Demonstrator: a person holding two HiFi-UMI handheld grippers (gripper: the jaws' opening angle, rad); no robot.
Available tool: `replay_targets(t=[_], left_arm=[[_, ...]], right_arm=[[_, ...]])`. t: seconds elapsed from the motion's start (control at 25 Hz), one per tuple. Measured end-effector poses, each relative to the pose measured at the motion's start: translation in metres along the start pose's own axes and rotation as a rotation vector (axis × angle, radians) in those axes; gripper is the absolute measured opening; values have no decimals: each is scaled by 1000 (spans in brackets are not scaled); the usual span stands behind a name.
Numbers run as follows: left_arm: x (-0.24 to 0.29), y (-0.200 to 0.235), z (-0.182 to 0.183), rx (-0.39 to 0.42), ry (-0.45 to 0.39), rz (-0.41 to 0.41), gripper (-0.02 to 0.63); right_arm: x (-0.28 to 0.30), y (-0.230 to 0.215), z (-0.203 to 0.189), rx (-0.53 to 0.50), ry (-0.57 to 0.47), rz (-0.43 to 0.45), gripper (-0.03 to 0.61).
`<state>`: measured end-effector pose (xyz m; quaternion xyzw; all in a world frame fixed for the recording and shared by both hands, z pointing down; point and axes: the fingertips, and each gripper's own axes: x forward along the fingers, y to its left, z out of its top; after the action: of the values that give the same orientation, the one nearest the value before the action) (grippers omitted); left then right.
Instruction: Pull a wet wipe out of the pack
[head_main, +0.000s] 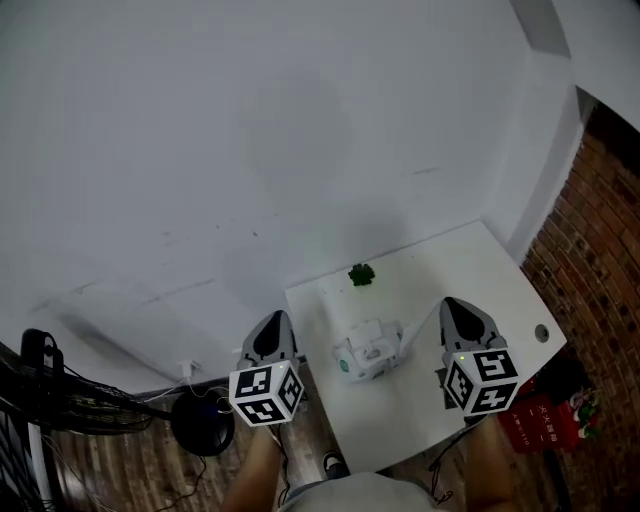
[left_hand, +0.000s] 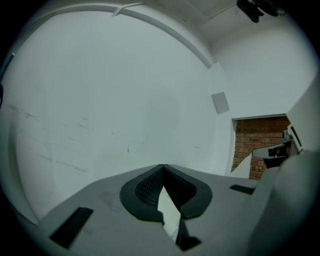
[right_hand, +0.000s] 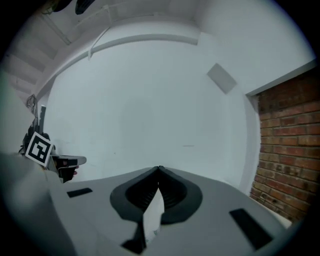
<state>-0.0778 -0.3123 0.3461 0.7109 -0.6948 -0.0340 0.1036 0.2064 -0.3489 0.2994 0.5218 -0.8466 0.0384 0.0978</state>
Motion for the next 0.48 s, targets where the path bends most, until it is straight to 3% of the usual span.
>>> replay_targets(t=[0.24,0.48], left_arm=[[10,-22,5,24,-3,-47,3],[16,-35,2,26,5,-68,3]], right_arm=[[-25,-31,-5,64,-53,-125,3],[-37,-43,-13,95,-62,-166,2]])
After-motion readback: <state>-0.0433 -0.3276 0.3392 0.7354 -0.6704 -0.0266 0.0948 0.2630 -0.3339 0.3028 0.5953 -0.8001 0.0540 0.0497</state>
